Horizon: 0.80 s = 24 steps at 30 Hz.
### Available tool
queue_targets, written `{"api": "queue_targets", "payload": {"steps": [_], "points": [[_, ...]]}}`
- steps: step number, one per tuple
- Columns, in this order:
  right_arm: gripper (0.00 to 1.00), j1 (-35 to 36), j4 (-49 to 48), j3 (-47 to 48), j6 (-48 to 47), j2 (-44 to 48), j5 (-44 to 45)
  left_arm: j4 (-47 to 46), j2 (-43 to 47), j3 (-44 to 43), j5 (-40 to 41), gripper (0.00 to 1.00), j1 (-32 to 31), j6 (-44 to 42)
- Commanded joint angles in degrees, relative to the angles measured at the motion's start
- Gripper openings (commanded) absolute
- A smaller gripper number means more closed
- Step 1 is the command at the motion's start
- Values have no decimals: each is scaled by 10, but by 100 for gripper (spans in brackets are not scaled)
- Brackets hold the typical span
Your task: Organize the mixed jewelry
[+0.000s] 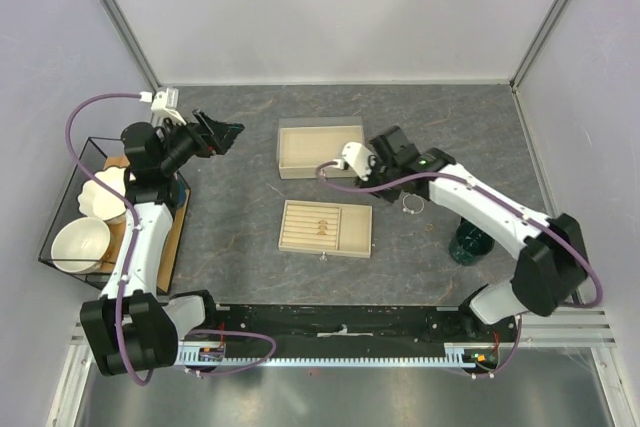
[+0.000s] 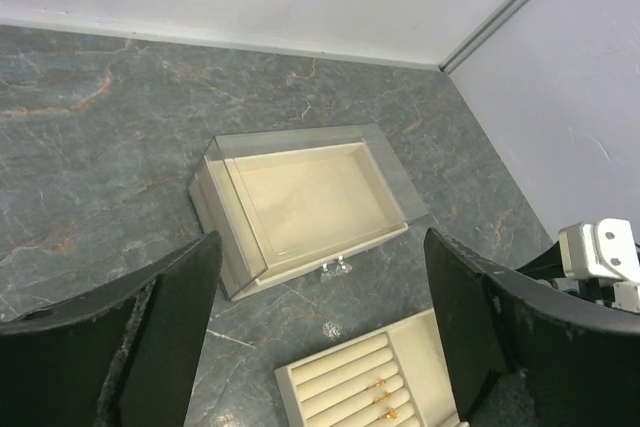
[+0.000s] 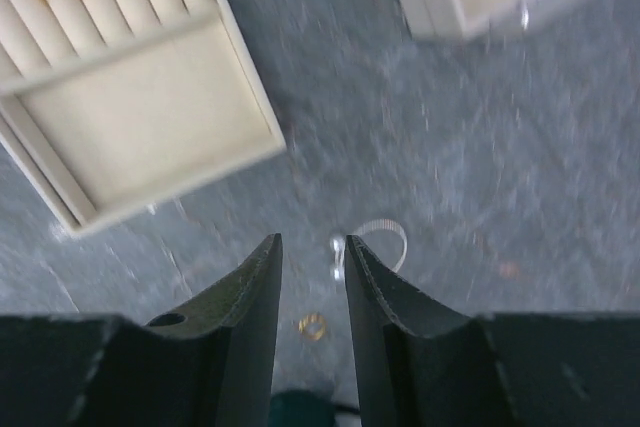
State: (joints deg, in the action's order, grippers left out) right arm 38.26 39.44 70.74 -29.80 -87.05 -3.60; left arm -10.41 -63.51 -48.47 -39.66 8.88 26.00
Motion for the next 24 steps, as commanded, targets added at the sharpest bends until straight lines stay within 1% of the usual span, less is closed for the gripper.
{"api": "queue_targets", "payload": {"steps": [1, 2, 5, 9, 10, 12, 13, 14, 16, 24], "points": [[39, -43, 20, -74, -10, 76, 13, 15, -7, -32, -31, 92, -6, -26], [38, -49, 20, -104, -21, 86, 13, 24, -10, -34, -33, 93, -13, -37], [38, -78, 12, -157, -32, 122, 15, 57, -23, -54, -34, 95, -41, -74], [36, -129, 12, -191, -57, 144, 10, 95, -34, -70, -36, 97, -71, -110], [35, -150, 13, -196, -61, 145, 3, 100, -34, -73, -37, 97, -76, -122], [34, -168, 14, -206, -75, 148, -7, 101, -37, -76, -36, 97, -83, -133], [34, -182, 13, -211, -79, 147, -8, 115, -39, -78, -35, 97, -82, -140], [33, -190, 13, -216, -83, 145, -13, 116, -41, -78, -35, 97, -100, -142], [33, -209, 15, -219, -88, 136, -24, 116, -45, -78, -34, 97, -104, -145], [32, -219, 15, -225, -87, 97, -68, 117, -54, -76, -33, 97, -110, -148]]}}
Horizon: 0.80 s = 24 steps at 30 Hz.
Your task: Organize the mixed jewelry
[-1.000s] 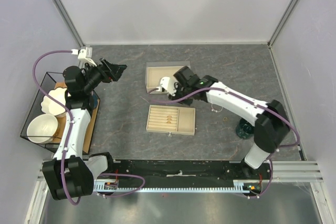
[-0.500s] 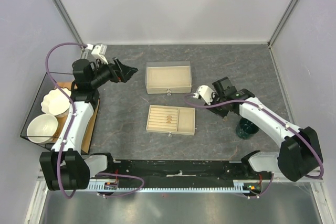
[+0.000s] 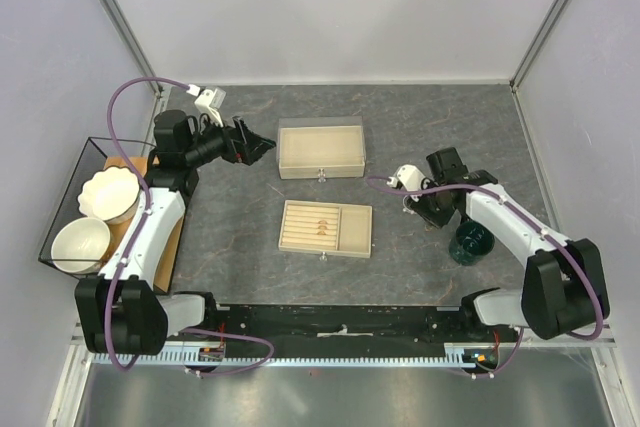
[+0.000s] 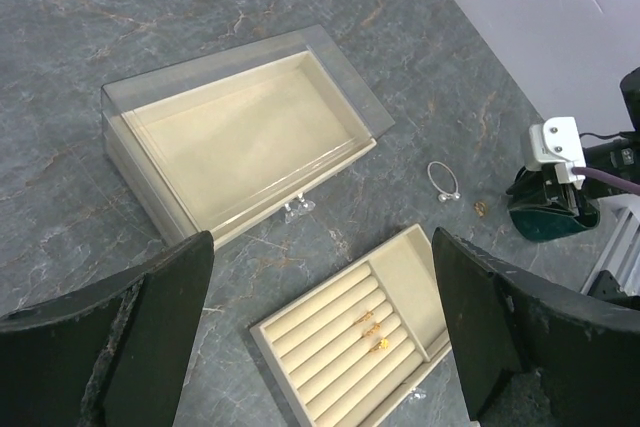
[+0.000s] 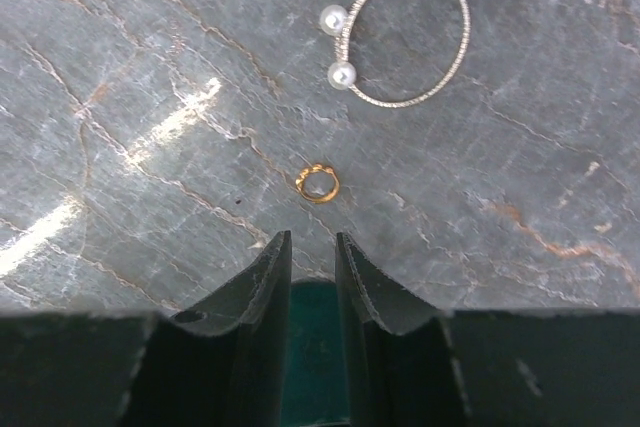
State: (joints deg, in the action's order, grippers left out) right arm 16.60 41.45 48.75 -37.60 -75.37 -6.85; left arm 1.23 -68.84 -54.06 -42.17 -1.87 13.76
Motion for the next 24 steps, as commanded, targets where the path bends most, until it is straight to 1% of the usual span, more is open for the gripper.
{"api": "queue_targets", "payload": {"steps": [1, 6, 11, 24], "points": [[31, -3, -8, -6, -7, -22, -39, 1, -2, -19, -8, 97, -2, -27], [28, -3, -23, -13, 17, -45, -46, 1, 2, -17, -5, 97, -3, -28], [31, -3, -44, -24, 33, -57, -44, 1, 5, -17, 1, 97, -3, -27], [29, -3, -88, -26, 53, -92, -22, -4, 11, -12, 0, 97, -3, -27]]}}
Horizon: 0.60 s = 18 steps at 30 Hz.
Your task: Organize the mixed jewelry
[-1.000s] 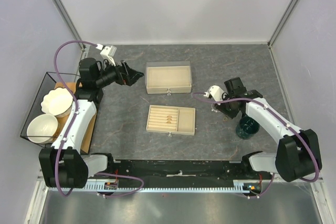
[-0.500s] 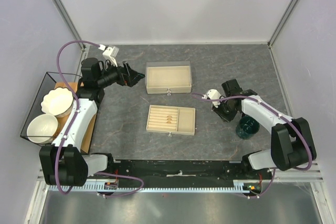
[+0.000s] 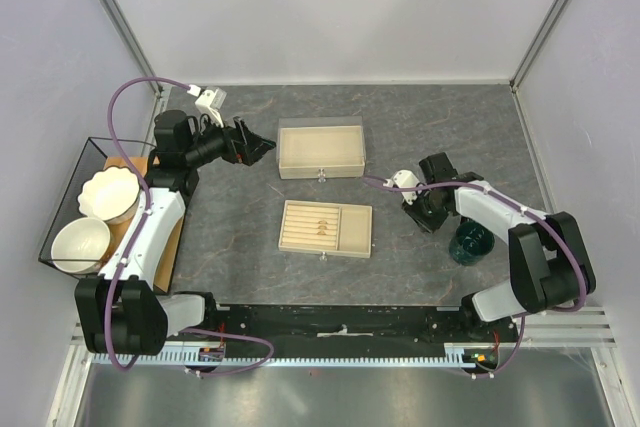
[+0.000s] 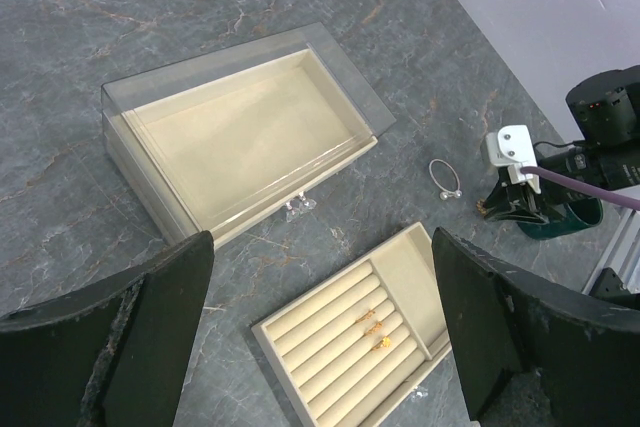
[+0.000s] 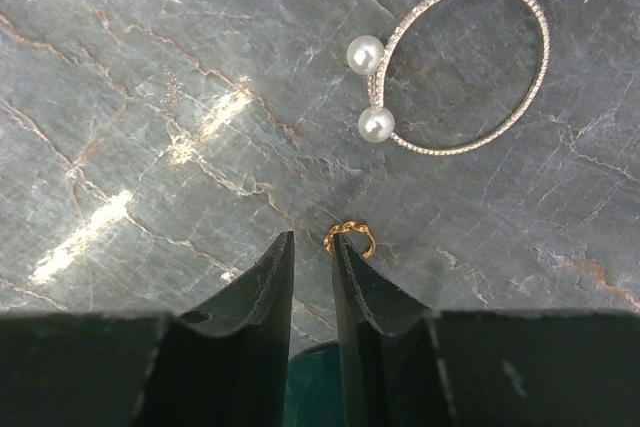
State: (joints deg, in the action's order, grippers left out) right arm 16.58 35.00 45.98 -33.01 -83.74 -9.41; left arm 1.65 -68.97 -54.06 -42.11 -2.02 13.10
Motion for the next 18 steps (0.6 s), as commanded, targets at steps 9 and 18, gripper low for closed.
{"api": "queue_targets", "payload": {"steps": [9, 18], "points": [[28, -6, -27, 3, 3, -12, 11, -13, 17, -7, -2, 97, -2, -20], [28, -13, -27, -6, -3, -8, 11, -14, 22, -5, -1, 97, -2, -20]]}}
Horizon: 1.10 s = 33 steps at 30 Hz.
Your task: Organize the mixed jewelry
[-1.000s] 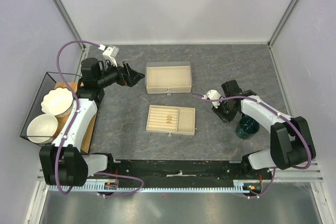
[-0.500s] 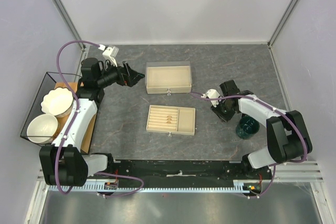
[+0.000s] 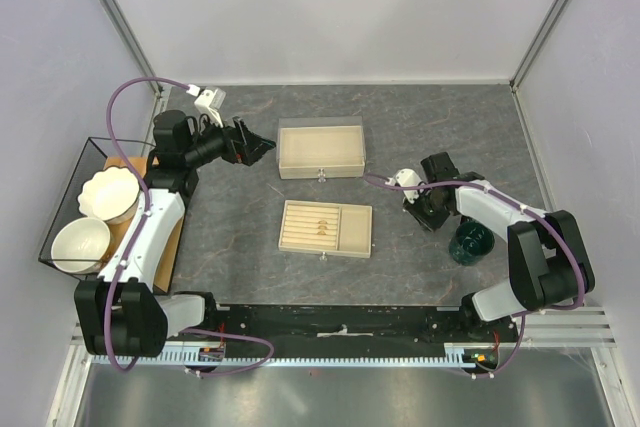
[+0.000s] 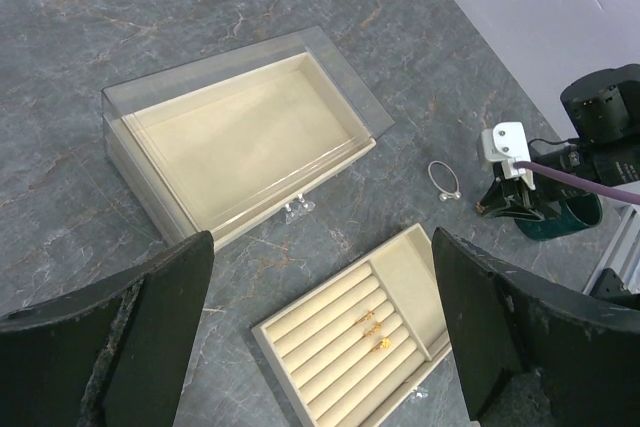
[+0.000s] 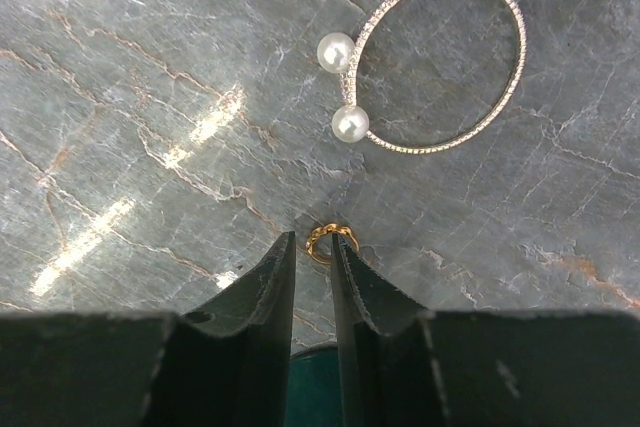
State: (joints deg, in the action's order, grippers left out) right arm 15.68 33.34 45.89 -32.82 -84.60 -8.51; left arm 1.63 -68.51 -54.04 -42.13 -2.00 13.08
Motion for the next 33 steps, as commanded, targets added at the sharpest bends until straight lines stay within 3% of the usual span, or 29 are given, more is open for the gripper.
{"api": "queue_targets", "payload": {"steps": [1, 22, 26, 33], "points": [[28, -5, -10, -8, -6, 0, 2, -14, 17, -5, -1, 97, -2, -19], [28, -8, -15, 3, -12, -51, -13, -14, 26, -2, 3, 97, -2, -24], [24, -8, -17, 5, -9, -49, -14, -14, 27, -1, 6, 97, -2, -22], [5, -8, -6, 21, -7, -38, -16, -32, 23, 5, -14, 97, -2, -17]]}}
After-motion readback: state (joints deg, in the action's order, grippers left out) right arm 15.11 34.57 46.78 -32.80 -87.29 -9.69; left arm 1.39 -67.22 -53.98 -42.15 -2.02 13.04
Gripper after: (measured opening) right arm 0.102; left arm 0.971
